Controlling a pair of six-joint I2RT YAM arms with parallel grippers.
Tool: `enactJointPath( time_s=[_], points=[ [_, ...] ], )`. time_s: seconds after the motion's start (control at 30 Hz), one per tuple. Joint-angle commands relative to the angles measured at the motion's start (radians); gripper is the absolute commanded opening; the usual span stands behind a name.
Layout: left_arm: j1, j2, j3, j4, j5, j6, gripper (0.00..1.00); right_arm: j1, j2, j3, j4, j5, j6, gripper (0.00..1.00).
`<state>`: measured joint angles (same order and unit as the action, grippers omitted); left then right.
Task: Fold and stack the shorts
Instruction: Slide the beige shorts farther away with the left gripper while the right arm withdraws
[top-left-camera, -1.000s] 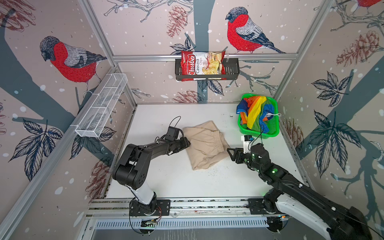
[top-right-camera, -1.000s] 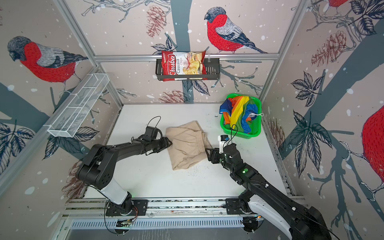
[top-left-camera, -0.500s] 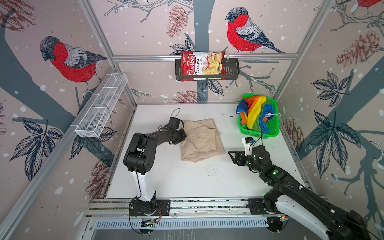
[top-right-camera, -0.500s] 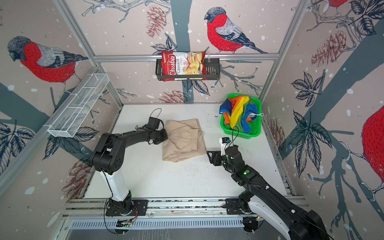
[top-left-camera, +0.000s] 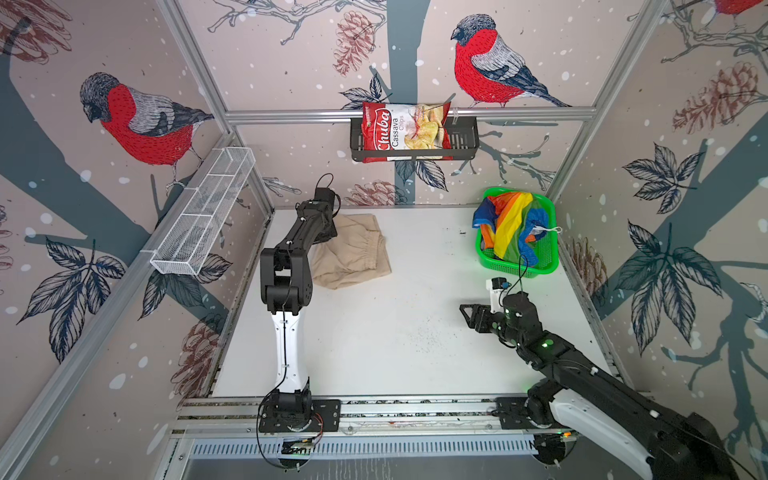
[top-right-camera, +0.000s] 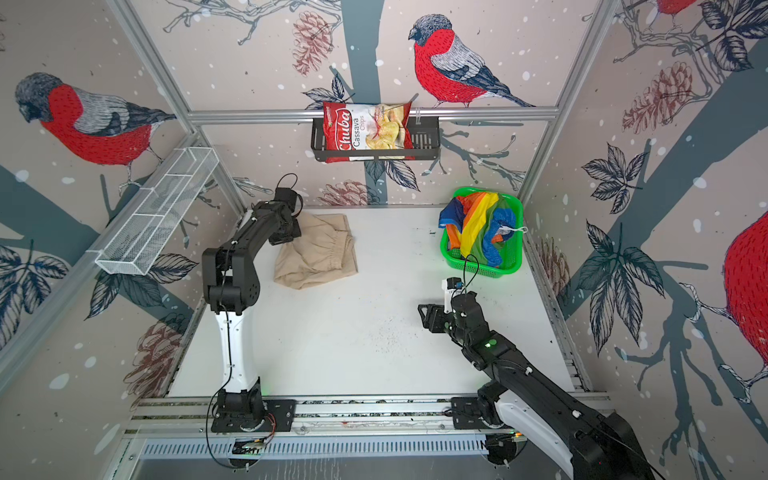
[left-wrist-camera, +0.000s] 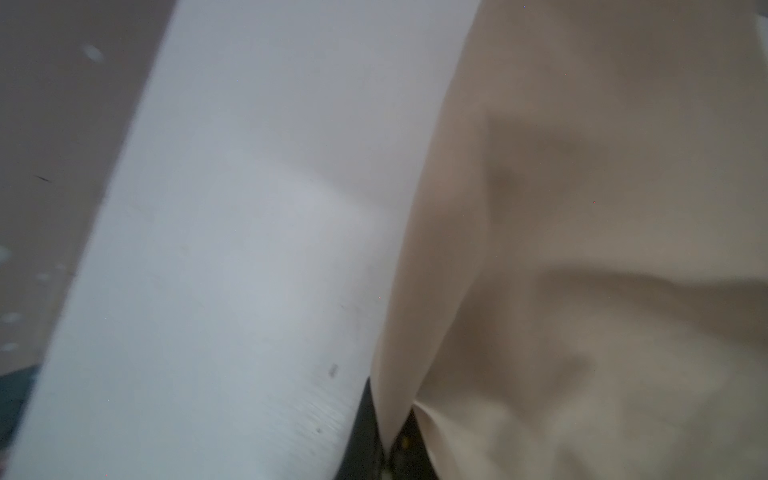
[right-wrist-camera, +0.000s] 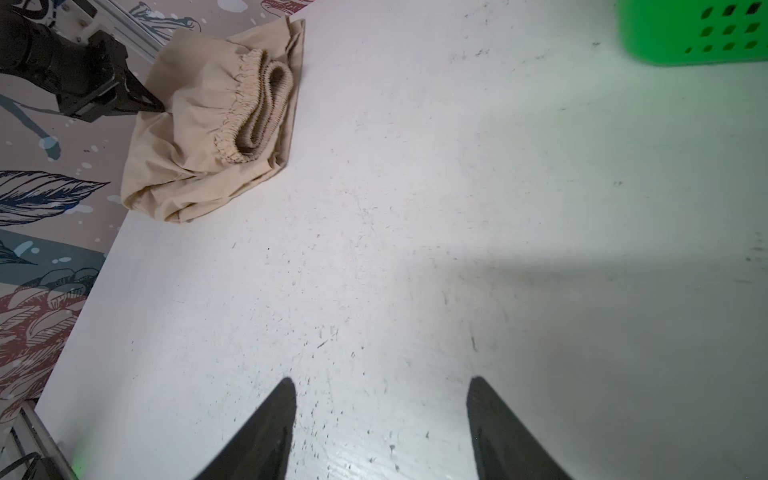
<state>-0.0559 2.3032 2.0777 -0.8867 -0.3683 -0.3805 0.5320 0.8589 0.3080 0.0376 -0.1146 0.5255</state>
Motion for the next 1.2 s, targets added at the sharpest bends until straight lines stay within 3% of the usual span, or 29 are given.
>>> enactJointPath(
  time_s=[0.0, 0.2, 0.3, 0.53, 0.57, 0.63, 0.7, 0.87, 1.0, 1.17],
  points=[
    [0.030, 0.086, 0.146, -0.179, -0.206, 0.091, 0.00, -0.014, 0.055, 0.012, 0.077, -0.038, -0.004, 0.66],
    [0.073, 0.189, 0.269, -0.163, -0.450, 0.150, 0.00, -0.036, 0.236, 0.092, 0.104, -0.091, -0.024, 0.65],
    [0.102, 0.188, 0.263, -0.142, -0.524, 0.118, 0.01, -0.041, 0.332, 0.128, 0.130, -0.125, -0.029, 0.63],
    [0.107, 0.188, 0.255, -0.009, -0.653, 0.195, 0.10, -0.044, 0.505, 0.183, 0.204, -0.197, 0.001, 0.60],
    [0.107, 0.188, 0.255, -0.002, -0.654, 0.200, 0.16, -0.044, 0.515, 0.187, 0.212, -0.203, 0.005, 0.59],
    [0.106, 0.189, 0.256, -0.005, -0.639, 0.194, 0.49, -0.045, 0.521, 0.190, 0.228, -0.204, 0.011, 0.60],
    [0.103, 0.186, 0.256, -0.030, -0.652, 0.159, 0.64, -0.043, 0.518, 0.202, 0.225, -0.193, 0.012, 0.60],
    [0.093, 0.121, 0.256, -0.112, -0.654, 0.053, 0.71, -0.043, 0.457, 0.240, 0.148, -0.141, -0.002, 0.63],
    [0.050, 0.004, 0.195, -0.184, -0.547, -0.061, 0.71, -0.043, 0.344, 0.267, 0.024, -0.013, -0.014, 0.66],
    [-0.150, -0.202, -0.023, -0.086, -0.426, -0.069, 0.71, -0.063, 0.206, 0.347, -0.125, 0.193, -0.026, 0.73]
  ],
)
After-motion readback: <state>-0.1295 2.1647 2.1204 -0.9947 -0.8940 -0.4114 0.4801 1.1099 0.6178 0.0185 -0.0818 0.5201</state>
